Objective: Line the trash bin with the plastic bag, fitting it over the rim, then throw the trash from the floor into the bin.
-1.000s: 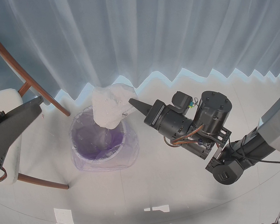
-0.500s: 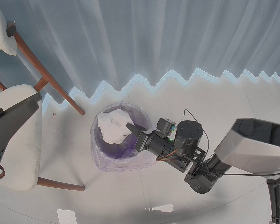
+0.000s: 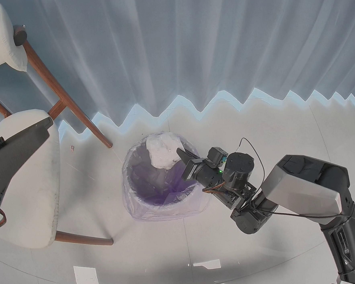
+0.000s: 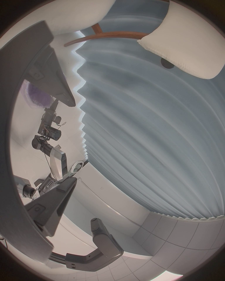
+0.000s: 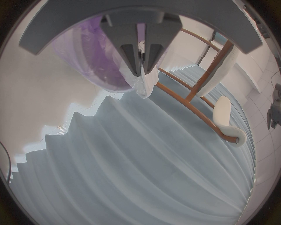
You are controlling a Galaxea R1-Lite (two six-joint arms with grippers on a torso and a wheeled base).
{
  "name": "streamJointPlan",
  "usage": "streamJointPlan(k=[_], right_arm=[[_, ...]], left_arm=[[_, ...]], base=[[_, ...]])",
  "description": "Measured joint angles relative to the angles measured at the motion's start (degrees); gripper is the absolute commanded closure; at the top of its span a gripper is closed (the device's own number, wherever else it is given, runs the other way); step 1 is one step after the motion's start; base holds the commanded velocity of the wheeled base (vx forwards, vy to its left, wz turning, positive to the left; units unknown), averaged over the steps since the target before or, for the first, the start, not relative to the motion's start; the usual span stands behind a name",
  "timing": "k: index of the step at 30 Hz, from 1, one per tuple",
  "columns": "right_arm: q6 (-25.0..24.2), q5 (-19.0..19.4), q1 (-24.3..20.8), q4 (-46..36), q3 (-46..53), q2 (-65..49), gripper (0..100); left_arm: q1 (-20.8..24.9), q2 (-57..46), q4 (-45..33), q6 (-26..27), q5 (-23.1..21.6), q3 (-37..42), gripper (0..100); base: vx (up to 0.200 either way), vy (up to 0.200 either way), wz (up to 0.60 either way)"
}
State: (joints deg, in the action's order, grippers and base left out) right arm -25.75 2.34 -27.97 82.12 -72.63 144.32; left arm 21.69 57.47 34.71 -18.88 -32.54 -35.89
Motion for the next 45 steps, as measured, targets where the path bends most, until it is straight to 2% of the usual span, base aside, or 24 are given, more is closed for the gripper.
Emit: streamJointPlan(k=[8,27,28,45], right_arm=[[2.1,0.0,-0.1,2.9,1.9,1.9,100],[2.8,0.0,-0.3,4.6,3.1,3.9,100],[2.9,0.0,-0.3,4.6,3.1,3.9,0],[3.4,0.3,-0.5,6.8,4.1,2.6,0]], left_arm=[[-0.1,0.1,-0.3,0.0,0.0,0.1,0],[-0.4,0.3,-0.3,-0.1,0.2,0.0,0],[-0.4,0.3,-0.3,-0.1,0.2,0.0,0],[-1.8,0.4,-0.1,-0.2,0.3,-0.2,0]], base=[[0.0,0.0,0.0],[0.0,0.0,0.0],[0.0,0.0,0.0],[0.0,0.0,0.0]])
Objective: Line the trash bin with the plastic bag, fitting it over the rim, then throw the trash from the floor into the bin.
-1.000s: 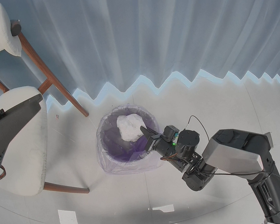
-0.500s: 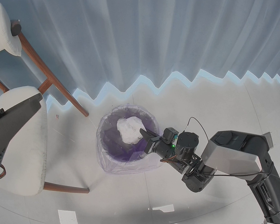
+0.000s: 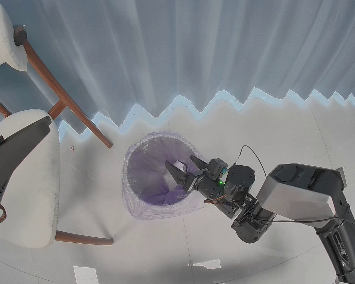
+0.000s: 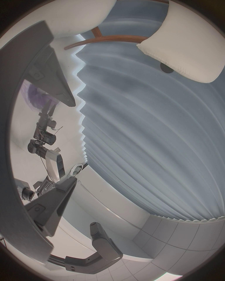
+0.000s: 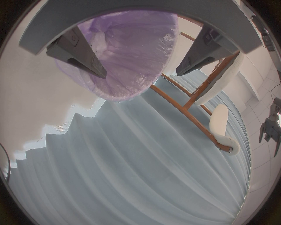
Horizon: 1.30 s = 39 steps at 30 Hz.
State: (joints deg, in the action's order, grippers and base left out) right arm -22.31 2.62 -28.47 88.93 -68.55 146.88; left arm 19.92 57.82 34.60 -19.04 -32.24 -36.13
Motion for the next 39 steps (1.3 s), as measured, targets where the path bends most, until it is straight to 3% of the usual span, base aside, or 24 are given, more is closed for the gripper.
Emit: streamJointPlan(k=[10,17,22,28,33,39], right_arm=[[0.2,-0.2,0.2,0.0,9.5,-13.0,0],[2.8,-1.2,2.1,-1.4,27.0,-28.1,0],[6.7,-1.6,6.4,-2.6,40.9,-41.5,0],[10.9,-1.6,15.3,-6.0,52.2,-58.0,0],[13.4,-1.1,21.7,-13.9,58.3,-72.6,0],[15.6,0.4,25.4,-32.0,61.5,-89.8,0]], left_arm=[[-0.6,0.1,-0.2,0.2,0.3,0.0,0],[-3.9,0.3,-0.4,1.0,1.0,-0.1,0],[-6.4,-0.1,-1.0,2.7,2.7,-0.4,0],[-8.2,-2.7,-5.2,4.8,8.1,0.1,0],[-9.4,-7.5,-10.5,5.9,12.9,1.7,0],[-12.9,-15.5,-16.0,6.7,16.5,4.5,0]], base=[[0.0,0.0,0.0],[0.0,0.0,0.0],[0.0,0.0,0.0],[0.0,0.0,0.0],[0.0,0.0,0.0],[0.0,0.0,0.0]])
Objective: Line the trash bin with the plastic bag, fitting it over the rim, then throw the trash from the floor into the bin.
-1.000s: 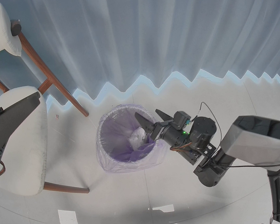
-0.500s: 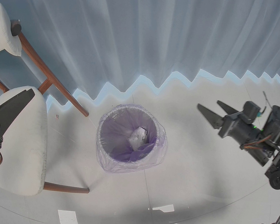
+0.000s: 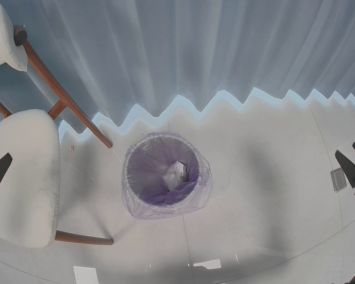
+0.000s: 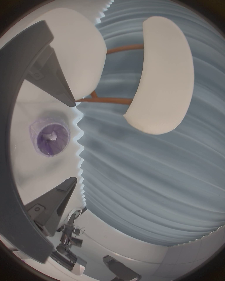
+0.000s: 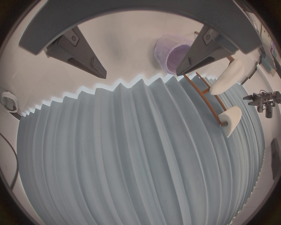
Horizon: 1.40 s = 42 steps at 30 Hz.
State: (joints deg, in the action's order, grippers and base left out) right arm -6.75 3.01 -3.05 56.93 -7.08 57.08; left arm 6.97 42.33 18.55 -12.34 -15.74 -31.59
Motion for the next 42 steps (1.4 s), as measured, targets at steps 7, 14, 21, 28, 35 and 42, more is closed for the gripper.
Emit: streamJointPlan(k=[7,14,21,28,35,42], right_arm=[[1.4,1.4,1.9,-24.3,0.5,-19.9,0],[4.6,2.0,2.7,-43.8,2.6,-39.4,0],[6.6,2.4,3.0,-53.3,5.5,-51.5,0],[8.0,6.2,3.0,-53.9,6.0,-55.4,0],[8.6,7.1,3.0,-54.0,6.1,-56.3,0],[8.3,0.1,3.0,-54.3,6.1,-56.5,0]], left_arm=[[-4.8,-11.8,-4.1,0.6,0.4,6.5,0],[-8.6,-23.9,-8.0,5.3,-0.8,19.1,0],[-11.4,-32.6,-18.0,13.3,-1.2,29.2,0],[-12.3,-36.1,-18.2,18.6,5.6,30.5,0],[-12.3,-37.0,-18.3,20.1,-1.2,30.6,0],[-12.2,-37.2,-18.4,20.4,-5.7,30.6,0]], base=[[0.0,0.0,0.0],[0.0,0.0,0.0],[0.0,0.0,0.0],[0.0,0.0,0.0],[0.0,0.0,0.0],[0.0,0.0,0.0]])
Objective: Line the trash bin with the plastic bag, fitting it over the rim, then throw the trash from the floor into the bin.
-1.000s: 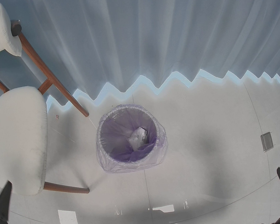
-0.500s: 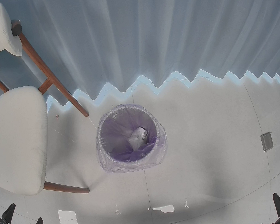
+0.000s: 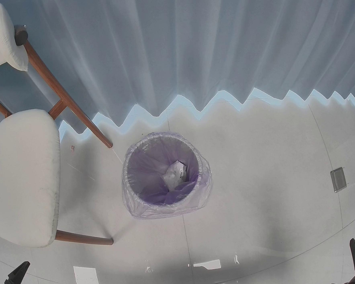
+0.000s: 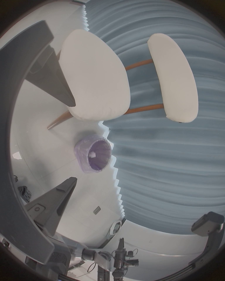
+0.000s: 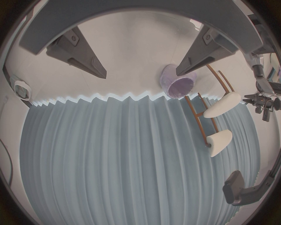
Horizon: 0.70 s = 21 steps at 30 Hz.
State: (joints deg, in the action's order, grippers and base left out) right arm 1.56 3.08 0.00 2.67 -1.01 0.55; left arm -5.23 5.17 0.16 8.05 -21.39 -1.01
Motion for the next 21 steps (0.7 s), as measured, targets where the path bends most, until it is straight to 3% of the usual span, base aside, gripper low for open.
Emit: streamJointPlan(k=[6,10,12,15,17,21], right_arm=[[-1.6,-0.1,0.0,-4.6,-0.5,0.0,0],[1.7,4.9,0.0,-6.7,-1.4,0.0,0],[2.5,6.0,0.0,-6.8,-1.6,0.0,0],[1.9,4.9,0.0,-6.7,-1.8,0.0,0],[1.0,2.7,0.0,-6.7,-1.9,0.0,0],[-1.5,-3.5,0.0,-5.7,-1.6,0.0,0]], left_arm=[[0.1,0.0,-0.1,1.5,-7.8,0.0,0],[0.1,0.0,-0.1,0.0,-8.1,0.0,0],[0.1,0.0,-0.1,-1.5,-5.7,0.0,0],[0.0,0.0,0.0,-3.4,1.5,0.0,0],[0.0,0.0,0.1,-4.5,6.6,0.0,0],[-0.1,0.0,-0.1,-5.5,12.2,0.0,0]], base=[[0.0,0.0,0.0],[0.0,0.0,0.0],[0.0,0.0,0.0],[0.0,0.0,0.0],[0.0,0.0,0.0],[0.0,0.0,0.0]])
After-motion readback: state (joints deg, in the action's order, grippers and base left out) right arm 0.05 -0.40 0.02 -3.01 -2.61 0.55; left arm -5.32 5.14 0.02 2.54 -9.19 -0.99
